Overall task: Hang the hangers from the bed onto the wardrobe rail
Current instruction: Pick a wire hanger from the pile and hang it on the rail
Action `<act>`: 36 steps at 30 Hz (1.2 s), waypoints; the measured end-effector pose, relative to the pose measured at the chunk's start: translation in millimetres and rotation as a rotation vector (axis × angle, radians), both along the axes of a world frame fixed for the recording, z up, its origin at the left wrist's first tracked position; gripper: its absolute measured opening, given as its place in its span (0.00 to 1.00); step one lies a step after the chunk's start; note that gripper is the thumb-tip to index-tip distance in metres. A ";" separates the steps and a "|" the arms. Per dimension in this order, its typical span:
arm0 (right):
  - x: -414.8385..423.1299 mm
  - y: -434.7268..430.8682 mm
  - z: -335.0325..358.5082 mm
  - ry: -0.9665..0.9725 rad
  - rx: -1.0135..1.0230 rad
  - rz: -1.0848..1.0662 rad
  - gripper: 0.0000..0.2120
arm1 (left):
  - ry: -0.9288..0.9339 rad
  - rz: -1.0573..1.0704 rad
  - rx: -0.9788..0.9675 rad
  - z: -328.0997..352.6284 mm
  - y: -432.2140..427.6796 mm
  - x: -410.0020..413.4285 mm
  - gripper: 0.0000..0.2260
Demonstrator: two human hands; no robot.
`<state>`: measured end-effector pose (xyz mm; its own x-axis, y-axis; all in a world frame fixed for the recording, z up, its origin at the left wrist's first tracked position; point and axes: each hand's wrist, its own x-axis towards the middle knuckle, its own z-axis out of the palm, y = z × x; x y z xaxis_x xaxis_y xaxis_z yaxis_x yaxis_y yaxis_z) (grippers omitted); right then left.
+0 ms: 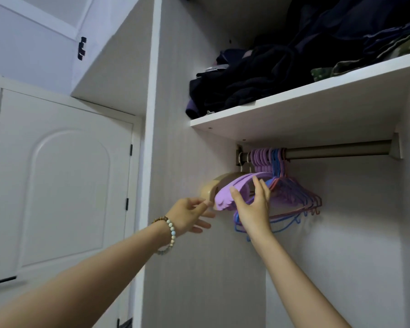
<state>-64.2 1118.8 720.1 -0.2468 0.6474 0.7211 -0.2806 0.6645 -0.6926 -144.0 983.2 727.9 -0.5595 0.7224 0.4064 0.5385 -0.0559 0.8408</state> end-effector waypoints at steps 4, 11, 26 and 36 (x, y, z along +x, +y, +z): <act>-21.0 -71.6 3.1 -0.063 0.088 0.094 0.33 | 0.054 0.098 0.047 2.5 -76.5 -16.9 0.14; -72.1 -218.6 -25.6 -0.279 0.140 0.429 0.33 | 0.029 0.384 0.094 -33.3 -259.5 -69.6 0.16; -176.7 -654.6 -241.3 -0.872 0.238 1.049 0.38 | -0.316 1.103 -0.226 -306.6 -732.0 -84.3 0.26; -146.8 -840.5 -459.6 -1.262 0.296 1.259 0.39 | -0.750 1.424 -0.377 -520.7 -924.0 24.9 0.31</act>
<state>-211.0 278.2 260.5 -0.8688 -0.4416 -0.2243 -0.1147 0.6200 -0.7762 -119.1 59.2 207.2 -0.7949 -0.5213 -0.3105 -0.5311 0.3502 0.7716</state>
